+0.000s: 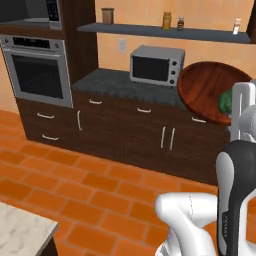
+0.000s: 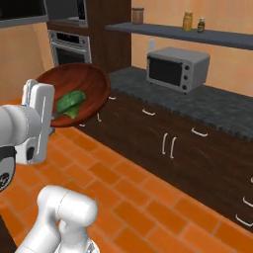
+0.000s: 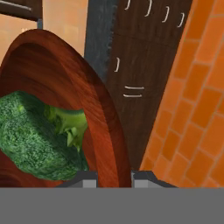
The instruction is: Pick the broccoli from the sink and place it in the bowl. Then pick the bowl and place it in the microwave. Then close the microwave door and press the start button.
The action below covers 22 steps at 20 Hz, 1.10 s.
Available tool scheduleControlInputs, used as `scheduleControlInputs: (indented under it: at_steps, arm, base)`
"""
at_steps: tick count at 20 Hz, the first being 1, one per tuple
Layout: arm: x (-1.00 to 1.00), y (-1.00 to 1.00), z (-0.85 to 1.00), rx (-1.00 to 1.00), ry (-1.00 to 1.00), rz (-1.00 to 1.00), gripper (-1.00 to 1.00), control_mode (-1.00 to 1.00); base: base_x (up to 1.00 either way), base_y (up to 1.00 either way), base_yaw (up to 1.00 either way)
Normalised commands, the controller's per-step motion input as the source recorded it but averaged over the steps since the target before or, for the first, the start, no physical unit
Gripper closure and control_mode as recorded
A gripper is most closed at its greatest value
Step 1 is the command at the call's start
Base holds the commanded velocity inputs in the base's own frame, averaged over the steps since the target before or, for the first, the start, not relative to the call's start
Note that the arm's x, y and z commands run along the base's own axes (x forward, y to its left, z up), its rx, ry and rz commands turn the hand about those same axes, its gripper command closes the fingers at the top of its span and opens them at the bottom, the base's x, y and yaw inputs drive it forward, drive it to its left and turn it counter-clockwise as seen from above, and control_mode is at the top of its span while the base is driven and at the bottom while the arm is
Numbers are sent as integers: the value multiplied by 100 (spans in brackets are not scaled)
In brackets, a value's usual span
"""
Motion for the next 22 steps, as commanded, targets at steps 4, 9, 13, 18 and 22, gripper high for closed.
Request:
scheduleControlInputs:
  at_steps: [4, 9, 13, 18, 22]
  arm:
    - [0, 0, 0, 0, 0, 0, 100, 100]
    - [0, 0, 0, 0, 0, 0, 100, 100]
    - [0, 0, 0, 0, 0, 0, 100, 100]
    - [0, 0, 0, 0, 0, 0, 100, 100]
    - [0, 0, 0, 0, 0, 0, 100, 100]
  base:
    - [98, -76, 39]
    - [93, -59, 46]
    - [100, -16, 47]
    - [96, 0, 54]
    - [97, 6, 52]
